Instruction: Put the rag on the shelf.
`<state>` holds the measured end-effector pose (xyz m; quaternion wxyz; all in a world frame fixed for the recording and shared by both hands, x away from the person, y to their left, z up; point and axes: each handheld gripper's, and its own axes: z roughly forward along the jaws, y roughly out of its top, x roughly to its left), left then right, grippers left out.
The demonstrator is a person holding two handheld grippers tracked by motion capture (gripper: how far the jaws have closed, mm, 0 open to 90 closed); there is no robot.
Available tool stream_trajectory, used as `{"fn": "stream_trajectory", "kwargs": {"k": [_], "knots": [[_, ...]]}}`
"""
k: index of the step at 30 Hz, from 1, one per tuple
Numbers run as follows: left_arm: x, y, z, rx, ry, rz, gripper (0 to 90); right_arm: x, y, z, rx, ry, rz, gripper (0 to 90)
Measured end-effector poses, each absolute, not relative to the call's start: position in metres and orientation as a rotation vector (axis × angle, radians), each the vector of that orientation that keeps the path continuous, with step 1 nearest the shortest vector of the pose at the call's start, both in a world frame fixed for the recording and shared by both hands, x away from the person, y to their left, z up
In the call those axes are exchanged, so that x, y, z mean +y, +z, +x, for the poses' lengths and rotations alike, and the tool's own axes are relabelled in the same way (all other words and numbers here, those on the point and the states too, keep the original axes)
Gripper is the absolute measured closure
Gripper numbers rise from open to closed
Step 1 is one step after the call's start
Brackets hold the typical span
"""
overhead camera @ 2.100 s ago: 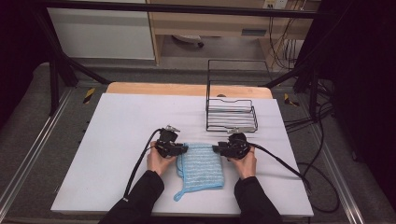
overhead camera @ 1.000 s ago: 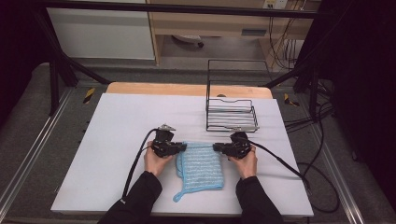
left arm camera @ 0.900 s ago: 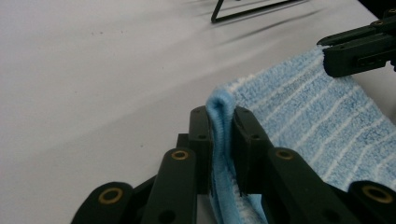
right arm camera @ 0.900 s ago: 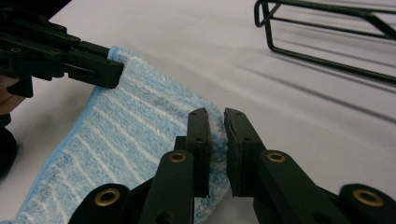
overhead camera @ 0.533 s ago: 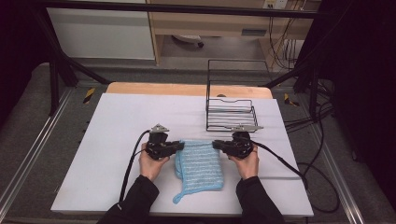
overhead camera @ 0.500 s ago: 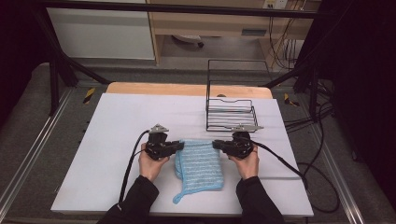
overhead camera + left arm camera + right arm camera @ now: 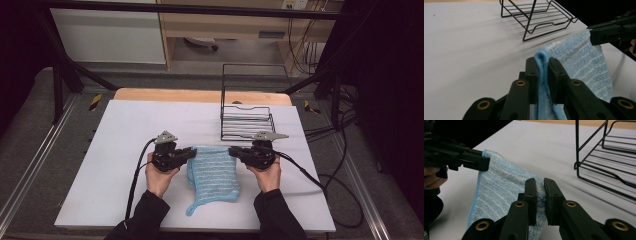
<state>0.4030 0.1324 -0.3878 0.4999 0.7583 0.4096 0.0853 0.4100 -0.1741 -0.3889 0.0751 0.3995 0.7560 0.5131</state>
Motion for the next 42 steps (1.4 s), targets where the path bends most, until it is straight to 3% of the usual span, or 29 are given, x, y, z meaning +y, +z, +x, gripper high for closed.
{"fn": "stream_trajectory", "kwargs": {"k": [42], "knots": [[0.11, -0.296, 0.391, 0.81, 0.386, 1.636, 78.8, -0.192, -0.295, 0.372, 1.883, 1.642, 0.965, 82.8]]}}
